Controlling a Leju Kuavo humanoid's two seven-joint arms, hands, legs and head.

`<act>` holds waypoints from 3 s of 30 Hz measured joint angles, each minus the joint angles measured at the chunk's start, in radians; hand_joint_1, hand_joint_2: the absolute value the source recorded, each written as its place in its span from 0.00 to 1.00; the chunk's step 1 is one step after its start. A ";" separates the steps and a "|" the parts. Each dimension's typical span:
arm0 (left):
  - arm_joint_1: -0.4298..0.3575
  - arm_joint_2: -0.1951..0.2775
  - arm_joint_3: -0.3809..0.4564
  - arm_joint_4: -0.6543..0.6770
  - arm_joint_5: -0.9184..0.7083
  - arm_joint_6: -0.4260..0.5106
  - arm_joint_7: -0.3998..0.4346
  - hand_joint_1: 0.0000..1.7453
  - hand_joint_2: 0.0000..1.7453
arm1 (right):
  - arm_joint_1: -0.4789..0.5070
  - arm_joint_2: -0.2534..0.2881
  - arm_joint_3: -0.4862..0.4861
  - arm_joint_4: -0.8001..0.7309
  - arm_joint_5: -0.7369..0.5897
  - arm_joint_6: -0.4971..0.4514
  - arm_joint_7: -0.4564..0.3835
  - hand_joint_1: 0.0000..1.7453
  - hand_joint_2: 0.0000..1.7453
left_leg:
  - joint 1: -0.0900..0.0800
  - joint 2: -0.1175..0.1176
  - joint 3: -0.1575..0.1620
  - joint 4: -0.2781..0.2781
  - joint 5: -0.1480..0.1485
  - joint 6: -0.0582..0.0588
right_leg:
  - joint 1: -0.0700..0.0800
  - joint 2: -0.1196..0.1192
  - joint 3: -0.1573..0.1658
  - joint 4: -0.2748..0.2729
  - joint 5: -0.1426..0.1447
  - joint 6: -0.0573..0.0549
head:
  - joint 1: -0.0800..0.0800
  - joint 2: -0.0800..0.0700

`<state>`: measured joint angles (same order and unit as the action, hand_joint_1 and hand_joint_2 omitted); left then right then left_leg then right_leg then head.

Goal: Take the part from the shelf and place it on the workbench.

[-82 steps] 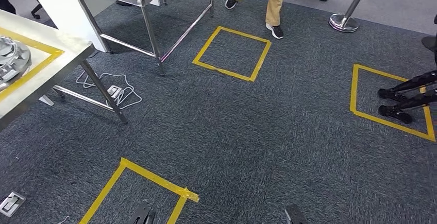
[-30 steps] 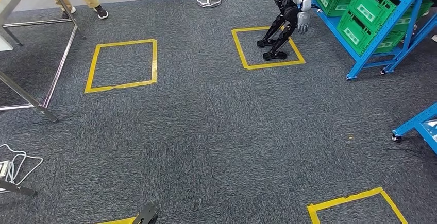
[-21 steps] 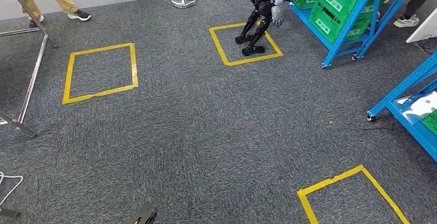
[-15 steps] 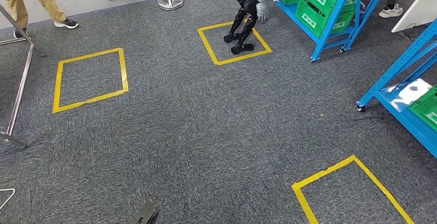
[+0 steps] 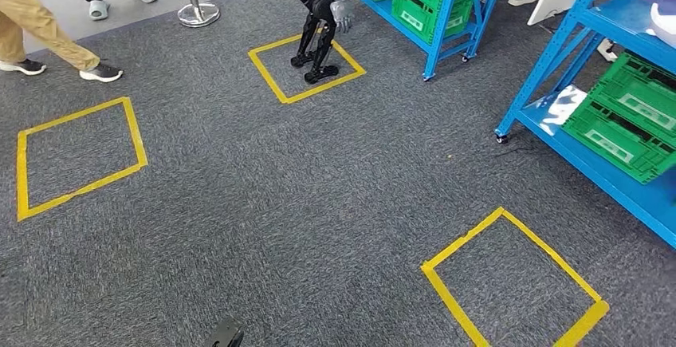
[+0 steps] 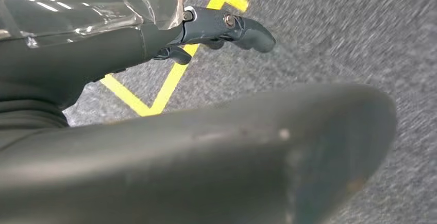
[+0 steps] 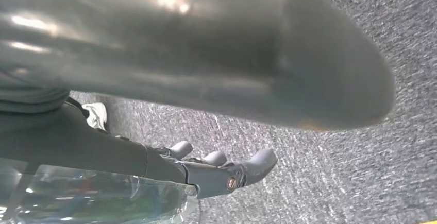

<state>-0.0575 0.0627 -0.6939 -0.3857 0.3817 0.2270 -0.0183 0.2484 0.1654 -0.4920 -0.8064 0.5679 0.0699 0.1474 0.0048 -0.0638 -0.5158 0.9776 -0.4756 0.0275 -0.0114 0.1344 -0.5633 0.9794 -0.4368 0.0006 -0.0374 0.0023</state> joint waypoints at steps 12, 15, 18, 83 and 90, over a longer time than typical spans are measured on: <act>-0.012 -0.045 0.038 0.015 -0.034 -0.014 0.014 0.00 0.00 | -0.053 0.010 -0.099 0.001 0.049 0.015 -0.047 0.00 0.00 | -0.003 0.156 -0.003 -0.018 0.015 -0.010 | -0.015 -0.190 0.016 0.016 -0.039 0.039 | 0.008 0.000; -0.014 -0.046 0.041 0.016 -0.036 -0.012 0.015 0.00 0.00 | -0.055 0.017 -0.109 0.001 0.051 0.016 -0.048 0.00 0.00 | -0.002 0.180 -0.001 -0.012 0.011 -0.030 | -0.007 -0.177 0.019 -0.003 -0.032 0.009 | 0.008 0.000; -0.016 -0.046 0.041 0.016 -0.036 -0.011 0.015 0.00 0.00 | -0.054 0.021 -0.119 0.001 0.052 0.016 -0.048 0.00 0.00 | 0.009 0.134 -0.023 0.050 -0.037 -0.046 | -0.014 -0.147 0.021 -0.006 -0.023 -0.012 | 0.006 0.000; -0.019 -0.071 0.156 0.021 -0.163 -0.028 0.052 0.00 0.00 | -0.122 0.101 -0.401 -0.024 0.328 0.060 -0.092 0.00 1.00 | 0.024 0.070 -0.144 0.297 -0.155 -0.051 | -0.016 -0.127 -0.017 0.033 -0.026 -0.007 | 0.011 0.000; -0.020 -0.067 0.158 0.022 -0.166 -0.028 0.053 0.00 0.00 | -0.125 0.107 -0.411 -0.017 0.332 0.057 -0.086 0.00 1.00 | -0.009 0.066 -0.010 0.029 -0.029 0.002 | 0.004 -0.110 -0.022 0.034 -0.018 -0.012 | 0.015 0.000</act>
<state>-0.0773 -0.0039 -0.5358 -0.3639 0.2161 0.1991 0.0345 0.1236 0.2729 -0.9027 -0.8233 0.8997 0.1274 0.0610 -0.0042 0.0019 -0.5256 1.0067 -0.5048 0.0295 -0.0073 0.0240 -0.5851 1.0132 -0.4548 -0.0115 -0.0224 0.0023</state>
